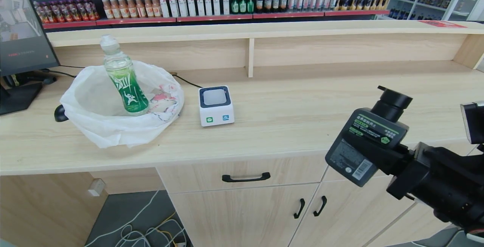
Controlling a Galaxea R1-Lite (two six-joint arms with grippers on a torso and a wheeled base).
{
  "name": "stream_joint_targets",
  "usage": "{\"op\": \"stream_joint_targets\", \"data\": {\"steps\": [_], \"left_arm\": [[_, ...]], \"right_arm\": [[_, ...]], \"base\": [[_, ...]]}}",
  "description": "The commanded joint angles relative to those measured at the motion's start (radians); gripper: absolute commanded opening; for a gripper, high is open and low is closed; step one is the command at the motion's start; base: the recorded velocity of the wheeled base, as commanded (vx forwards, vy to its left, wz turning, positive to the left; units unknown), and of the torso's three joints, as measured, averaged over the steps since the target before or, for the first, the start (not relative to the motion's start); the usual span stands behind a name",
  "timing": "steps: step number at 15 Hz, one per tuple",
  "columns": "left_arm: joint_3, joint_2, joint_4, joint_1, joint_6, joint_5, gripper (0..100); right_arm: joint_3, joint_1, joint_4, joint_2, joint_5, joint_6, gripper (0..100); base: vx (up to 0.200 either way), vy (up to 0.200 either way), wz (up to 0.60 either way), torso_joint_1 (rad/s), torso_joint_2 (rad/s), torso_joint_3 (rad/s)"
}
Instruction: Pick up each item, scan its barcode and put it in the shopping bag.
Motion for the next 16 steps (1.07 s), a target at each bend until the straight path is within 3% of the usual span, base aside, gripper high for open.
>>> {"op": "stream_joint_targets", "data": {"steps": [1,2,6,11,16], "left_arm": [[0.000,0.000,0.000,0.001,0.000,0.001,100],[0.000,0.000,0.000,0.001,0.000,0.001,100],[0.000,0.000,0.000,0.001,0.000,0.001,100],[0.000,0.000,0.000,0.001,0.000,0.001,100],[0.000,0.000,0.000,0.001,0.000,0.001,100]], "right_arm": [[0.008,0.040,-0.012,0.028,0.024,0.060,0],[0.001,0.083,-0.049,0.043,0.029,0.142,0],[0.021,0.209,-0.285,0.178,0.029,0.234,0],[-0.144,0.319,-0.285,0.247,0.030,0.378,0],[-0.176,0.336,-0.285,0.235,0.030,0.553,0]], "base": [[0.000,0.000,0.00,0.000,0.00,0.000],[0.000,0.000,0.00,0.000,0.00,0.000],[0.000,0.000,0.00,0.000,0.00,0.000],[0.000,0.000,0.00,0.000,0.00,0.000],[0.000,0.000,0.00,0.000,0.00,0.000]]}}
